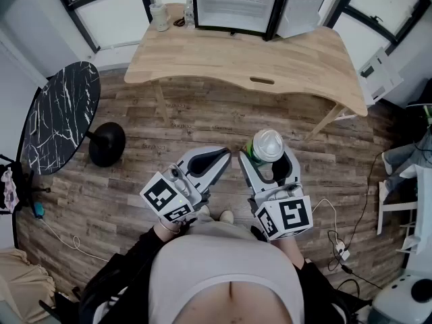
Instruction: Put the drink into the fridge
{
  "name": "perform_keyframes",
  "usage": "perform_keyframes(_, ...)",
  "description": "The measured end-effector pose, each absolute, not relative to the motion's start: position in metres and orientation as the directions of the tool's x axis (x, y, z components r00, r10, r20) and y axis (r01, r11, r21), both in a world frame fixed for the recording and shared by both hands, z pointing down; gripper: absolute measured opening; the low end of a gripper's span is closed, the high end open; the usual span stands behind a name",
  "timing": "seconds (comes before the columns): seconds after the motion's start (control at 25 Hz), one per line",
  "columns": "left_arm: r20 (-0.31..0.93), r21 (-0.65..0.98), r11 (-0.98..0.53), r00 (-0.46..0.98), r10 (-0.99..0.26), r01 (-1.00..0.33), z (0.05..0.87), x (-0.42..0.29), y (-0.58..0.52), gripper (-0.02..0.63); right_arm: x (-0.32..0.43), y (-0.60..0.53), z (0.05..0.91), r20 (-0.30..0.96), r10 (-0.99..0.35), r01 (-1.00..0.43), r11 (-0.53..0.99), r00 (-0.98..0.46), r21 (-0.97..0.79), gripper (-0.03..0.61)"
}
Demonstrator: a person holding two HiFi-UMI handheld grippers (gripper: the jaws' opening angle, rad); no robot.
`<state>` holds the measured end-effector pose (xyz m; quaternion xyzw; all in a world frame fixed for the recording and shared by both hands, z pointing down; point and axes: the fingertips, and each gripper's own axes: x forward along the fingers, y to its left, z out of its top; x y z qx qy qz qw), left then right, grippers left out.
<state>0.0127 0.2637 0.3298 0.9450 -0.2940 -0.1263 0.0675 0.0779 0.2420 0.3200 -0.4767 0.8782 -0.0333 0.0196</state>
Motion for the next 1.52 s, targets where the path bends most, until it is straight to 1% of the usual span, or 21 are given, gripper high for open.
perform_keyframes(0.44,-0.202,0.205,-0.813,0.789,-0.58,-0.545,0.332,0.007,0.257,0.012,0.074,0.234,0.322,-0.007,-0.836,-0.83,0.547,-0.549,-0.114,0.345)
perform_keyframes(0.92,-0.21,0.21,-0.813,0.787,-0.579,-0.542,0.335,-0.025,0.246,0.012,0.06,0.219,0.326,0.001,-0.855,-0.845,0.512,-0.519,-0.156,0.345)
perform_keyframes(1.12,-0.205,0.207,-0.827,0.803,-0.559,-0.523,0.341,-0.041,0.25,0.012,0.047,0.224,0.329,-0.007,-0.871,-0.861,0.486,-0.491,-0.153,0.345)
perform_keyframes(1.28,-0.209,0.213,-0.836,0.813,-0.544,-0.505,0.345,-0.05,0.25,0.012,0.04,0.228,0.337,0.012,-0.877,-0.865,0.472,-0.48,-0.171,0.344)
perform_keyframes(1.52,-0.222,0.226,-0.844,0.818,-0.53,-0.486,0.346,-0.054,0.242,0.012,0.037,0.22,0.337,0.016,-0.887,-0.875,0.451,-0.461,-0.175,0.345)
